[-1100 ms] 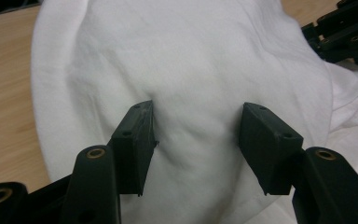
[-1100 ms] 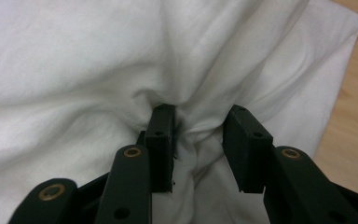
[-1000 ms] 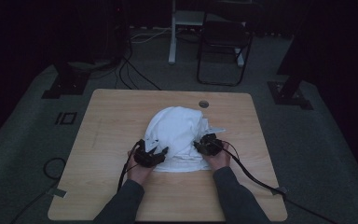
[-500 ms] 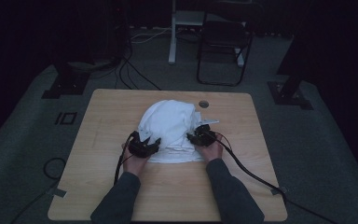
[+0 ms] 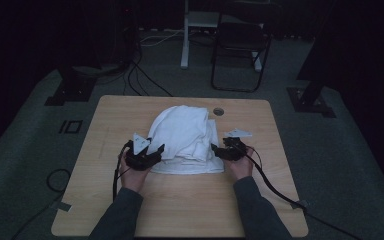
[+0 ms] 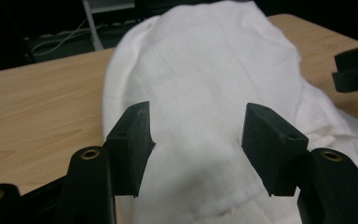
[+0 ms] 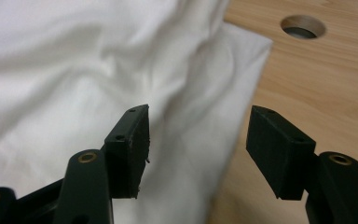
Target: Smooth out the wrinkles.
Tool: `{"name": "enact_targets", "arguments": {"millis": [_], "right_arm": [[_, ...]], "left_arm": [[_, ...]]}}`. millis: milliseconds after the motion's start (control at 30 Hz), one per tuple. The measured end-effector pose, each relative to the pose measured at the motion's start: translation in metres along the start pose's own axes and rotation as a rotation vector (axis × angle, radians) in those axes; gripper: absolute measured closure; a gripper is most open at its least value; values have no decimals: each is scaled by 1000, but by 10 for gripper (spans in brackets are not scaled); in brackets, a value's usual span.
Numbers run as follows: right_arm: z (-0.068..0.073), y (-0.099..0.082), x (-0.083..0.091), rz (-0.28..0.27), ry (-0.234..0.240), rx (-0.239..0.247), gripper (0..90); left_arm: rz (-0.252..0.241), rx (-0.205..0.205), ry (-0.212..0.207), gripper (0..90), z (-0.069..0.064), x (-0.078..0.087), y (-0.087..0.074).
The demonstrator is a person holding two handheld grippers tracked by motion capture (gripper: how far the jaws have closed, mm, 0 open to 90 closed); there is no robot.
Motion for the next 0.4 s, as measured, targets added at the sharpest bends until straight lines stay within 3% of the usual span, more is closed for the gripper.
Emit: {"name": "enact_targets", "arguments": {"millis": [167, 400], "right_arm": [[-1, -20, 18, 23, 9, 22, 375], [-5, -37, 31, 46, 16, 35, 372]], "left_arm": [[5, 20, -20, 417, 9, 23, -7], [2, 37, -18, 418, 16, 35, -15]]}}
Point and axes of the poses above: each handheld gripper's, and its own axes: x roughly backward along the jaws, y roughly out of its top, z roughly to its left, the point moved 3 cm from there along -x, roughly forward along the jaws, and after that the axes turned 1 degree about y, right-handed, at the moved point
